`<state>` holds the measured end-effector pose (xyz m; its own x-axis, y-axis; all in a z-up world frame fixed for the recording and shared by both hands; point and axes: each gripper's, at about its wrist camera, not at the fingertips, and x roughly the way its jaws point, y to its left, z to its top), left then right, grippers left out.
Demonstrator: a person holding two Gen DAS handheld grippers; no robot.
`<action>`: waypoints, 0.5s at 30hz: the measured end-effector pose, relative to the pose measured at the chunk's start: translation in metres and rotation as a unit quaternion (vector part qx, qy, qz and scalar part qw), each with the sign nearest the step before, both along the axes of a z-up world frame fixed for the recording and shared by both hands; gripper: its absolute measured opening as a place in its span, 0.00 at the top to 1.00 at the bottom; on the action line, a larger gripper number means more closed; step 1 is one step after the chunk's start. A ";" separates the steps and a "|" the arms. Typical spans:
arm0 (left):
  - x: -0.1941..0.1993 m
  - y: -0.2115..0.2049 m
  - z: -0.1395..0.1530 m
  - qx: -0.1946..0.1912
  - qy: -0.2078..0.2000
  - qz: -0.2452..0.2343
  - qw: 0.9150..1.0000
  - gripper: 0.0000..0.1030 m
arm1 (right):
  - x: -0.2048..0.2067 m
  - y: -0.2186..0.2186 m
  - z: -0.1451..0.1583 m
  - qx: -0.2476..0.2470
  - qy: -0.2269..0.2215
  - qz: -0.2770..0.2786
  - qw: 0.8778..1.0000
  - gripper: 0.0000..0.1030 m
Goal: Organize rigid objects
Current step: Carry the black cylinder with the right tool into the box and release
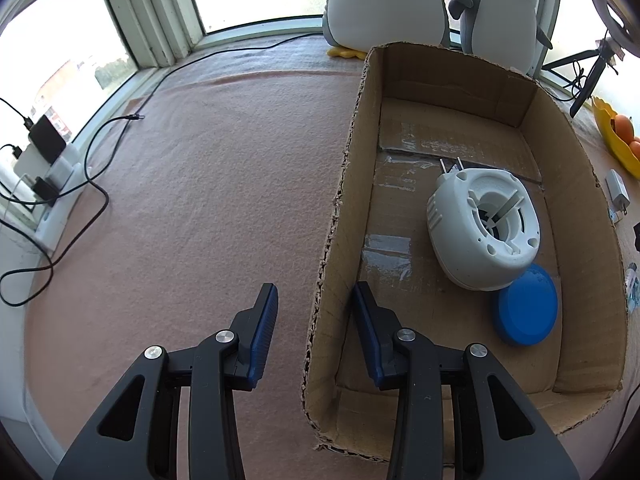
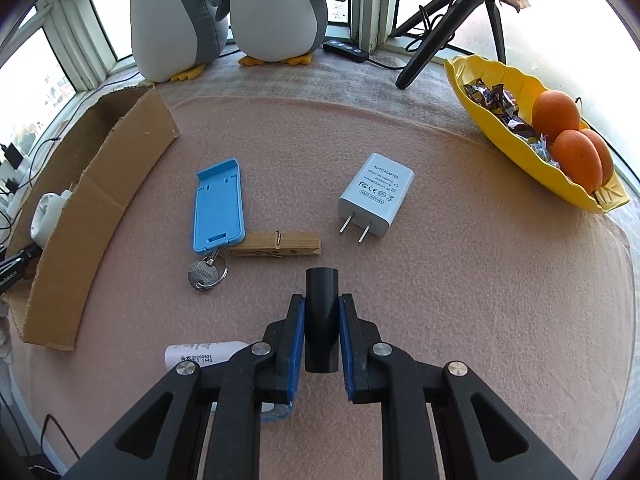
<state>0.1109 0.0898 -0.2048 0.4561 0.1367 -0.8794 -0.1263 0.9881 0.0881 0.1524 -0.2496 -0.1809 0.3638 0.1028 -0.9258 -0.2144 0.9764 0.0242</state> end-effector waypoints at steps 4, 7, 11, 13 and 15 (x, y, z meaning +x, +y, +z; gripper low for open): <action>0.000 0.000 0.000 0.001 -0.001 0.000 1.000 0.63 | -0.010 0.012 0.022 0.013 -0.024 0.008 1.000 0.86; 0.000 -0.001 0.000 0.001 -0.001 -0.001 1.000 0.63 | -0.014 0.027 0.039 0.028 -0.044 0.022 0.998 0.86; 0.000 -0.001 0.000 0.001 -0.001 -0.001 1.000 0.63 | -0.015 0.057 0.059 0.047 -0.070 0.044 0.996 0.86; 0.000 -0.001 0.000 0.002 -0.001 -0.001 1.000 0.63 | -0.016 0.073 0.067 0.063 -0.076 0.056 0.994 0.86; 0.000 -0.001 0.000 0.001 -0.001 -0.001 1.000 0.63 | -0.019 0.090 0.074 0.073 -0.081 0.073 0.991 0.86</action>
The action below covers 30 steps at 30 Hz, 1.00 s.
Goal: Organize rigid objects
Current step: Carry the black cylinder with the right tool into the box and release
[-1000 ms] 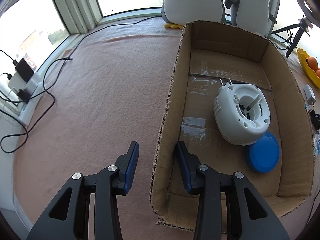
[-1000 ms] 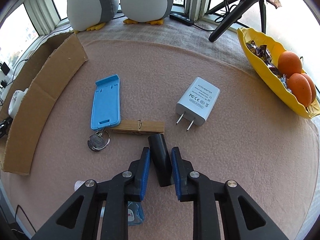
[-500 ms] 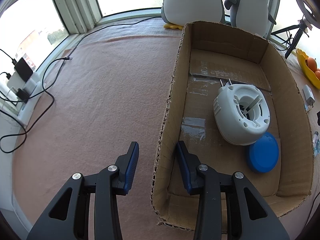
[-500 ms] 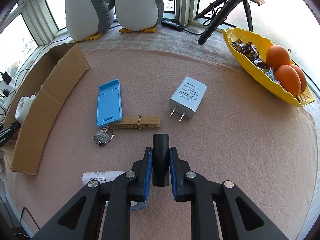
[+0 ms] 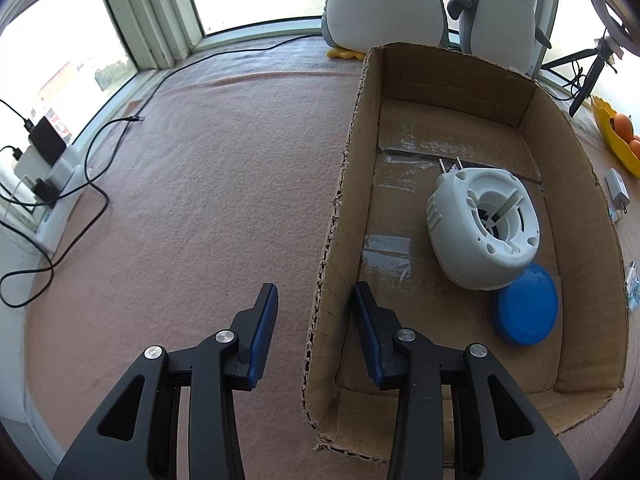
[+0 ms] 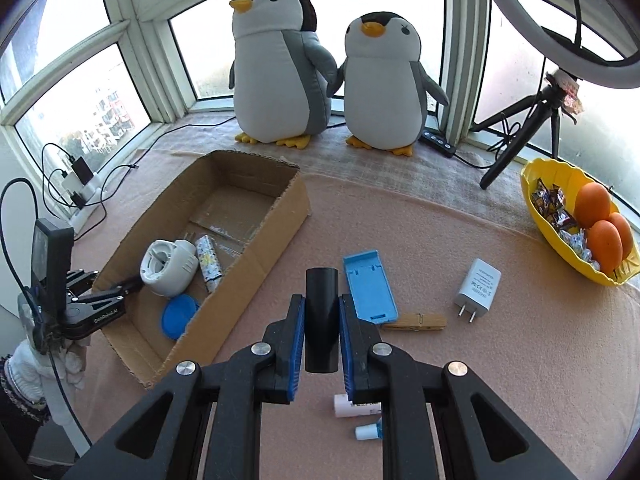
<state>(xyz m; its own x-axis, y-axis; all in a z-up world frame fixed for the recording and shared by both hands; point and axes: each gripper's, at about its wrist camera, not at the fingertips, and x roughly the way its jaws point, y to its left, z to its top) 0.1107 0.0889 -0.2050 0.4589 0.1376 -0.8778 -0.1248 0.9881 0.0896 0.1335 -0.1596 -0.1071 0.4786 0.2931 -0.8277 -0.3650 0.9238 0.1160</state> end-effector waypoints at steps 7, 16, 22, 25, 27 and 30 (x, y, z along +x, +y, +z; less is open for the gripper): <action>0.000 0.000 0.000 0.000 -0.001 0.002 1.000 0.63 | -0.019 0.056 0.005 0.029 0.004 0.062 0.998 0.86; -0.001 0.000 0.000 0.000 -0.002 0.002 1.000 0.63 | -0.036 0.109 -0.012 0.030 0.016 0.106 0.994 0.86; -0.001 0.000 0.000 0.000 -0.002 0.002 1.000 0.63 | -0.038 0.129 -0.019 0.027 0.019 0.120 0.992 0.86; -0.001 0.000 0.000 0.000 -0.002 0.002 1.000 0.63 | -0.039 0.133 -0.021 0.025 0.021 0.125 0.992 0.86; -0.001 0.000 0.000 0.000 -0.002 0.002 1.000 0.63 | -0.040 0.134 -0.022 0.027 0.023 0.131 0.991 0.82; -0.001 0.000 0.000 0.000 -0.002 0.002 1.000 0.63 | -0.041 0.135 -0.020 0.026 0.019 0.132 0.991 0.47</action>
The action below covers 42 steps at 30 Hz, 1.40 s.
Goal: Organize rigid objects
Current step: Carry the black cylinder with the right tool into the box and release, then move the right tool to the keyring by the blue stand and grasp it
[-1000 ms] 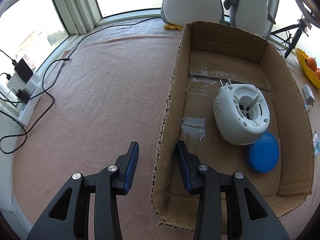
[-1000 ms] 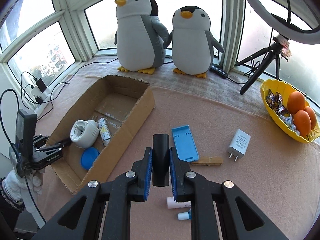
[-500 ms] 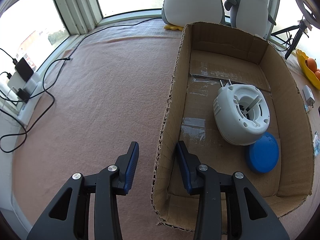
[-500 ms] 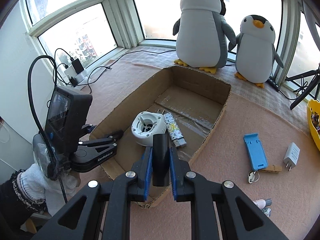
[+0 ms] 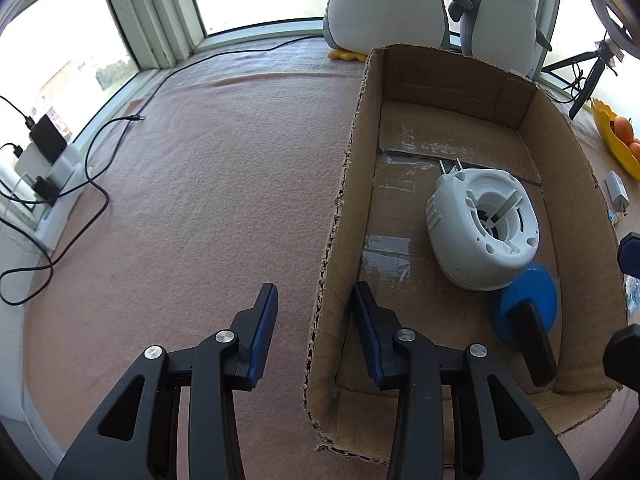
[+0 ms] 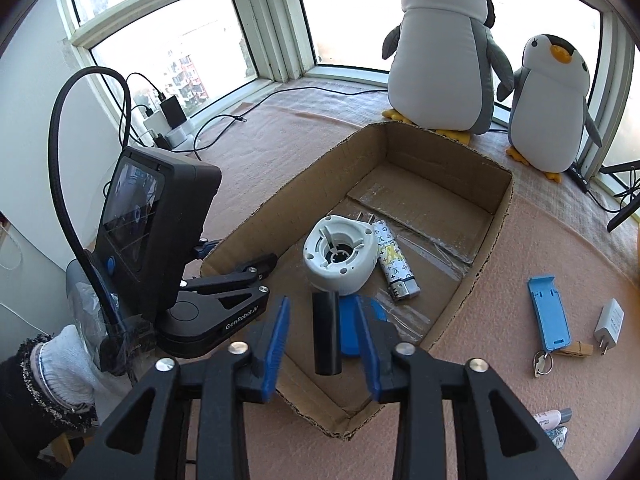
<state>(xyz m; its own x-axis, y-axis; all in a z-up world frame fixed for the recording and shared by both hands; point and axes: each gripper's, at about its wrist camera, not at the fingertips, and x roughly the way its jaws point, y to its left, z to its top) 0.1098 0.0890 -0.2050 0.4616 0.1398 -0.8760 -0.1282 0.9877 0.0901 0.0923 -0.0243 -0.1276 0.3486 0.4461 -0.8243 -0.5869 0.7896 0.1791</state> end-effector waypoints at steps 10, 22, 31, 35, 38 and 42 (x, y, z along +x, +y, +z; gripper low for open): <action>0.000 -0.001 0.000 0.001 -0.001 0.000 1.000 0.63 | 0.001 -0.010 0.011 0.011 -0.014 -0.022 1.000 0.44; 0.000 0.000 0.000 0.001 -0.001 0.000 1.000 0.63 | 0.007 -0.068 0.012 0.035 0.005 -0.075 0.997 0.44; 0.000 0.000 0.000 0.001 -0.001 -0.001 1.000 0.63 | 0.032 -0.142 0.007 0.039 0.029 -0.144 0.988 0.44; 0.000 0.000 0.000 0.000 -0.001 0.000 1.000 0.63 | 0.045 -0.166 -0.005 0.037 0.056 -0.165 0.984 0.44; 0.000 0.000 0.000 0.000 -0.002 0.001 1.000 0.63 | 0.055 -0.185 -0.017 0.053 0.088 -0.190 0.976 0.44; 0.000 0.000 0.000 0.001 -0.001 0.001 1.000 0.63 | 0.066 -0.209 -0.036 0.086 0.132 -0.228 0.961 0.46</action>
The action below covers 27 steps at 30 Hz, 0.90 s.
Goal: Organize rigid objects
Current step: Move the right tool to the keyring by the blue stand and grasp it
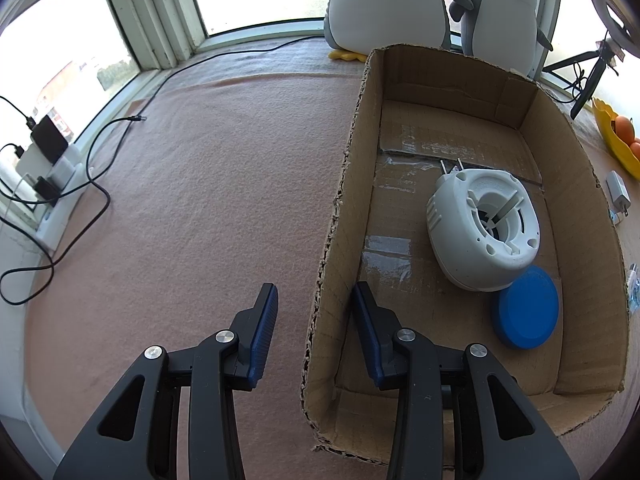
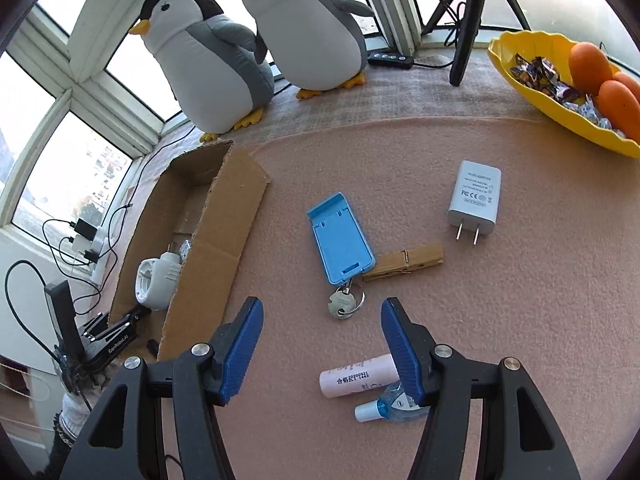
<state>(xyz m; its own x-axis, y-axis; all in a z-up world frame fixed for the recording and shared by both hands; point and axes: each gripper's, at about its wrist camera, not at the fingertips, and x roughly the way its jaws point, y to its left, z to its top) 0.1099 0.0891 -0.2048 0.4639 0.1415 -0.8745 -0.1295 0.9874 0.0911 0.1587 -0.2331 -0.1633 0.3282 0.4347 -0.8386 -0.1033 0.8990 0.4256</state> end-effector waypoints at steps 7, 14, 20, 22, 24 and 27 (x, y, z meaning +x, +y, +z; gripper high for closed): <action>0.000 0.001 0.000 0.000 0.000 0.000 1.000 0.63 | 0.011 -0.012 -0.023 0.019 0.047 -0.021 0.999 0.61; 0.000 0.001 0.000 0.000 0.000 0.000 1.000 0.63 | 0.017 -0.010 -0.038 0.030 0.075 -0.029 0.996 0.68; 0.000 0.000 0.000 0.000 0.000 0.000 1.000 0.63 | 0.022 -0.010 -0.047 0.048 0.090 -0.040 0.994 0.74; 0.000 0.001 0.000 0.000 0.000 0.000 1.000 0.63 | 0.022 -0.010 -0.048 0.050 0.091 -0.041 0.994 0.75; 0.000 0.000 0.000 0.000 0.000 0.000 1.000 0.63 | 0.024 -0.009 -0.049 0.053 0.093 -0.041 0.993 0.77; 0.000 0.001 0.000 0.000 0.000 0.000 1.000 0.63 | 0.026 -0.006 -0.050 0.050 0.093 -0.040 0.994 0.79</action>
<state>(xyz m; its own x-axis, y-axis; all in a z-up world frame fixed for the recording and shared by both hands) 0.1100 0.0898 -0.2049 0.4646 0.1413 -0.8742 -0.1297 0.9874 0.0907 0.1847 -0.2388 -0.2130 0.2089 0.4973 -0.8420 0.0555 0.8536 0.5180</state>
